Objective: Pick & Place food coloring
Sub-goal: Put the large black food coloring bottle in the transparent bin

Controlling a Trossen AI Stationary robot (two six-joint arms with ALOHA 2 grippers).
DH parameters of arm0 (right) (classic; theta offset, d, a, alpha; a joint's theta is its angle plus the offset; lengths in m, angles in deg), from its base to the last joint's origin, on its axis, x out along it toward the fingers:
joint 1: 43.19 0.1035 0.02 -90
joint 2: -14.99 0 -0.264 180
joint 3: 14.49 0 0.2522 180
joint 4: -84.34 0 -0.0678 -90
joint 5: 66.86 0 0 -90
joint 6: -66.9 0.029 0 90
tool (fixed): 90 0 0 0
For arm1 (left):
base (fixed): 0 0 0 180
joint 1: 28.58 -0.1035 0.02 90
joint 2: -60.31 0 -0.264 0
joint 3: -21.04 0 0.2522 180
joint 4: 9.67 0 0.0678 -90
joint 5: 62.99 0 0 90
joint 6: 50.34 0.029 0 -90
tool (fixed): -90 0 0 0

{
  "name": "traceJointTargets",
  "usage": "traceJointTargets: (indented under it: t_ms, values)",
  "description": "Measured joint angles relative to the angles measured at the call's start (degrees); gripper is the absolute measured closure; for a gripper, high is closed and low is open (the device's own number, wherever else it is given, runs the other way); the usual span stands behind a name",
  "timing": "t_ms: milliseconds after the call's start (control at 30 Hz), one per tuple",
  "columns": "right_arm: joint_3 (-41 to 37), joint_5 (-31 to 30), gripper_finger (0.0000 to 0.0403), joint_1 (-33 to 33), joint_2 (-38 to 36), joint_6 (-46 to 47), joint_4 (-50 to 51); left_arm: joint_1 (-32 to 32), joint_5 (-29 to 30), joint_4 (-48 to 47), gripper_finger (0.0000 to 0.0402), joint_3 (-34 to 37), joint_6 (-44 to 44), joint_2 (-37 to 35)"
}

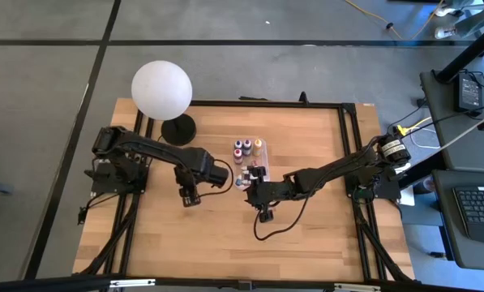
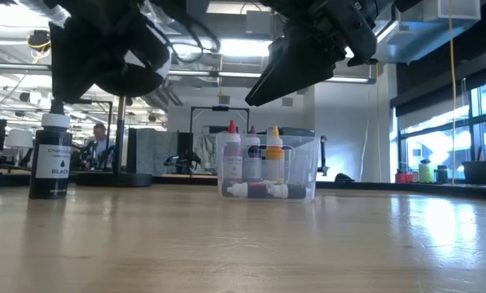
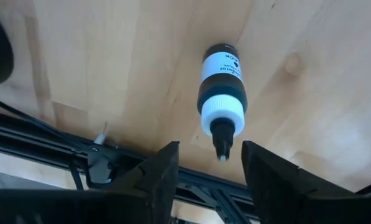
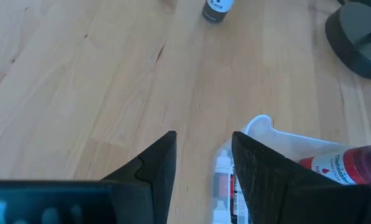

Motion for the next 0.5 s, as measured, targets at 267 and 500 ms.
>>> traceJointTargets:
  t_ms: [267, 500]
  values:
    - [0.00, 0.00, 0.0244, 0.00, 0.00, 1.44, 0.63, 3.66, 10.79, 1.03, 0.0195, 0.02, -6.53, -9.05]
    - [-0.07, -0.17, 0.0244, 0.75, 0.02, 3.40, 2.69, 14.90, 34.59, 17.00, 0.0183, 6.39, -14.59, -21.84]
